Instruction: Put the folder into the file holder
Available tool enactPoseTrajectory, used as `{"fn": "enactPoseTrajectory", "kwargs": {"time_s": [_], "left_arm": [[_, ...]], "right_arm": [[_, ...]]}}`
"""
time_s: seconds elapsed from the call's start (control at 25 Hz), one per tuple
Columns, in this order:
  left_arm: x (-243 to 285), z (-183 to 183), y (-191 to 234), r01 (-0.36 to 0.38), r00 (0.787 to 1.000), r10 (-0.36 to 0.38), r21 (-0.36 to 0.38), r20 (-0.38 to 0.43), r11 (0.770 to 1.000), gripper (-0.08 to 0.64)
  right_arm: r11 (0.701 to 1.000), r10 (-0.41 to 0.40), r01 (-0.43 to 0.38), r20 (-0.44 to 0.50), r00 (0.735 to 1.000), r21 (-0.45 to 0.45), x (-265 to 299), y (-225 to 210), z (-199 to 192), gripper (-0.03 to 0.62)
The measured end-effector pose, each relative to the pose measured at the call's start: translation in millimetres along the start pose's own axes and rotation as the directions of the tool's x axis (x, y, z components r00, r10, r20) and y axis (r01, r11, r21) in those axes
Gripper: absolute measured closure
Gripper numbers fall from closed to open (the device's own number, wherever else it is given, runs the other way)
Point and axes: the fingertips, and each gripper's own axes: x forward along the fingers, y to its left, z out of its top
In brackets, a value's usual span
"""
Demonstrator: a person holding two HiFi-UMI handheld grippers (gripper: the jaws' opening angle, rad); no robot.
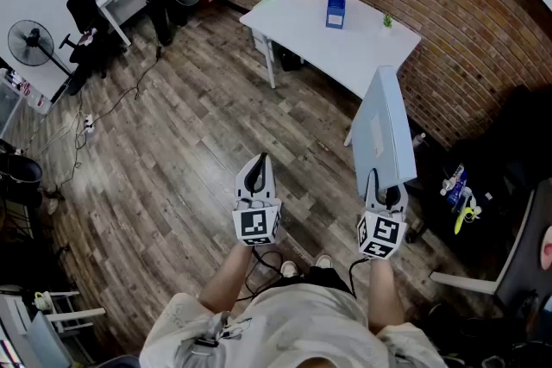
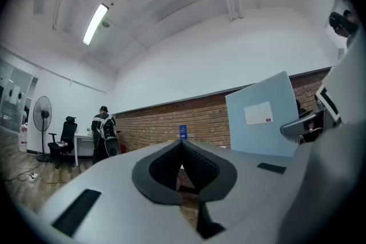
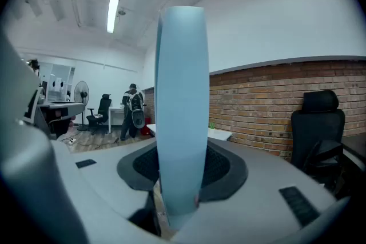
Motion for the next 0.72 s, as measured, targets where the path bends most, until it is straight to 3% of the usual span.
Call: {"fn": "enactPoseTrajectory", "kwargs": {"time_s": [0.44, 0.72], "left_arm": [[-44.2, 29.7, -57.2, -0.105, 0.994, 0.105, 0.013, 0.008, 0.994, 0.548], [-61.5, 43.2, -70.7, -0.169, 0.986, 0.169, 0.046, 0.012, 0.985, 0.548]], "right_arm": [[0.999, 0.036, -0.037, 0.032, 0.999, 0.039, -45.3, -59.5, -2.2, 0.419], [0.993, 0.101, -0.105, 0.067, 0.993, 0.054, -44.2, -68.4, 3.8, 0.421]]}}
